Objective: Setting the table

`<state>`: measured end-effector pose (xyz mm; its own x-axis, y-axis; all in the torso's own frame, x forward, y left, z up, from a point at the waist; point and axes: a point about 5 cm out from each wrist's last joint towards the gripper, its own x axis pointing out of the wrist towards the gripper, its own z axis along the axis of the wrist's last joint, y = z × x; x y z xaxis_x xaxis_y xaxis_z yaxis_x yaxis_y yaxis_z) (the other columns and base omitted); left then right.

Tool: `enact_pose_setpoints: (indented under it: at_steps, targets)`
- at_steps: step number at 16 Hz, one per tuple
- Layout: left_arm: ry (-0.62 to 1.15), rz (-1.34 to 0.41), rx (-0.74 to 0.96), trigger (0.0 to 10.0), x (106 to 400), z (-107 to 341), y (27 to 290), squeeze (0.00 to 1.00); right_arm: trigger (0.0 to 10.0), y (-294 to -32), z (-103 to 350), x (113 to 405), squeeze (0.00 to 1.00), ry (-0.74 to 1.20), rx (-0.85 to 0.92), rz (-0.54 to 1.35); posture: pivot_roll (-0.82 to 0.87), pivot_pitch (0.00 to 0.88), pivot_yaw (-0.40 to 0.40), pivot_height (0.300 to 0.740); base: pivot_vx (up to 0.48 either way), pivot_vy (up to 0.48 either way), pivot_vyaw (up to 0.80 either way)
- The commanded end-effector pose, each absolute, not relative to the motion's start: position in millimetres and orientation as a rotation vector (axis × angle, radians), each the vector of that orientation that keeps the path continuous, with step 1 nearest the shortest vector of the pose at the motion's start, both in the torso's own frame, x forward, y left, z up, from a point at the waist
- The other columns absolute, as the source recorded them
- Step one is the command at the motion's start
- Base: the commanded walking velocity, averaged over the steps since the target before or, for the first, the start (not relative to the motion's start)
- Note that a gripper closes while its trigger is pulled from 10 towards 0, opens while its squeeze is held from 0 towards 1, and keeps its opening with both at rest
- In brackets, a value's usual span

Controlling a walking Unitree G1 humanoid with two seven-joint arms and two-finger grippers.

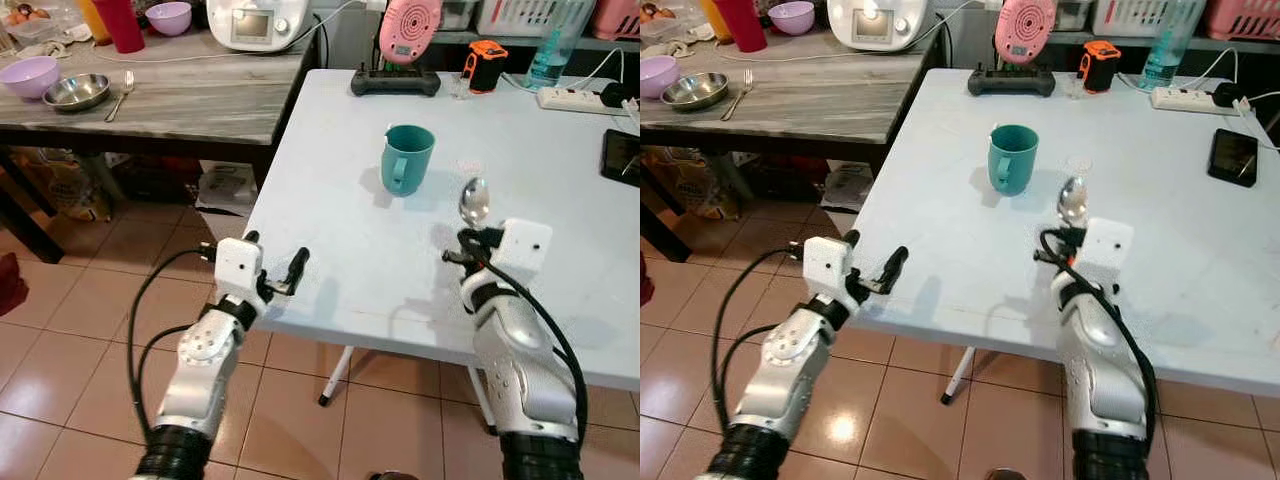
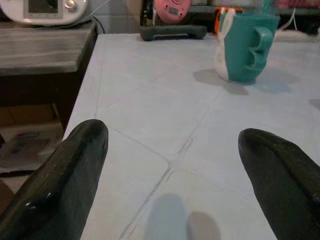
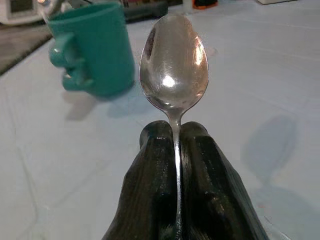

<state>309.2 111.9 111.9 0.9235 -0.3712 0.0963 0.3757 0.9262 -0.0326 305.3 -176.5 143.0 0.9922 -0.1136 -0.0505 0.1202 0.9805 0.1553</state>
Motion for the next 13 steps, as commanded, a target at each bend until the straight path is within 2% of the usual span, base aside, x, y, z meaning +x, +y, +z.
enact_pose_setpoints:
  at_steps: [1,10,13]
  targets:
    - [-0.09,-0.364,-0.063,10.0,312.9,114.7,115.3,0.0,10.0,-173.9,151.0,303.9,0.0,-0.002,0.15,-0.116,-0.3,0.102,0.05,0.74,0.0,0.356,-0.44]
    - [-0.096,-0.368,-0.068,10.0,316.2,114.6,113.9,0.0,10.0,-175.3,152.3,307.0,0.0,-0.022,0.144,-0.127,-0.3,0.083,0.06,0.74,0.0,0.415,-0.62]
    - [-0.094,-0.381,-0.076,10.0,314.7,112.9,108.2,0.0,10.0,-175.9,153.0,306.7,0.0,-0.04,0.14,-0.134,-0.3,0.083,0.063,0.74,0.0,0.458,0.0]
